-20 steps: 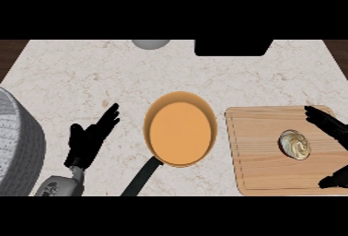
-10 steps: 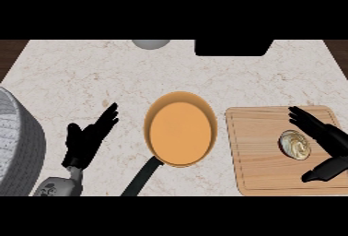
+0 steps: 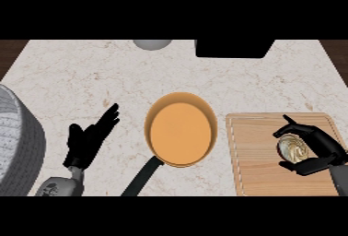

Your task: Pick the cupcake from the cutting board and place it in the pot

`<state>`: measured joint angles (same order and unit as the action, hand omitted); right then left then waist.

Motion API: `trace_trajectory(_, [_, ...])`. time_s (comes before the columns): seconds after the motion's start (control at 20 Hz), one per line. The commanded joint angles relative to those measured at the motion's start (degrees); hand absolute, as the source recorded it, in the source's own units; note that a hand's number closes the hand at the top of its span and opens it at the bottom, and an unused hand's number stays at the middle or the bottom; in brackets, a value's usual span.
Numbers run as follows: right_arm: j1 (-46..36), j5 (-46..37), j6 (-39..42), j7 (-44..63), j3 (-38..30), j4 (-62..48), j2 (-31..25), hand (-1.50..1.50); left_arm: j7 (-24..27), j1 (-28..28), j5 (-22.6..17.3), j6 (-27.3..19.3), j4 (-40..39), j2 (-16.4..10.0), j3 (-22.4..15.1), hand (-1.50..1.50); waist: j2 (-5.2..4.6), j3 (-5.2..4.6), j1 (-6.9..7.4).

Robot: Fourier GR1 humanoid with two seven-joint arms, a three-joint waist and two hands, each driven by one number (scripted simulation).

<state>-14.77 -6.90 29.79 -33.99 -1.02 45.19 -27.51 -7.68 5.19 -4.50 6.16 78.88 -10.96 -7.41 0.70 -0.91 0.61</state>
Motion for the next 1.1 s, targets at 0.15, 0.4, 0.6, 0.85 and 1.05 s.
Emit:
trace_trajectory(0.15, [-0.8, -0.1, 2.4, -6.2, 0.8, -8.4, 3.1, 1.5, 0.8, -1.2, 1.4, -0.1, -0.9, 0.6, -0.6, 0.0, -1.01, 1.01, 0.28])
trace_trajectory(0.4, [-1.0, 2.4, 1.7, -10.1, -0.7, -7.7, 3.0, 1.5, -2.9, 1.0, 0.2, -0.3, 0.9, 0.6, 0.8, 0.0, -0.85, 1.01, 0.04])
trace_trajectory(0.6, [12.8, 7.2, -8.8, -5.0, -3.8, 5.7, 6.7, 1.5, -0.6, -0.5, 0.9, -1.5, -1.5, 0.6, 2.0, 0.0, -0.06, 0.73, -3.22])
trace_trajectory(0.85, [23.0, 7.7, -18.5, -2.1, -5.5, 21.5, 8.4, 1.5, 1.6, -4.9, 1.0, 0.0, -0.1, -1.3, 2.2, 0.0, 0.23, 0.58, -3.65])
trace_trajectory(1.05, [33.2, 6.0, -23.3, 1.4, -2.4, 39.8, 12.0, 1.5, -0.3, -0.6, -0.1, 0.5, -1.2, -1.0, 3.2, 0.0, -0.19, 0.63, -3.37])
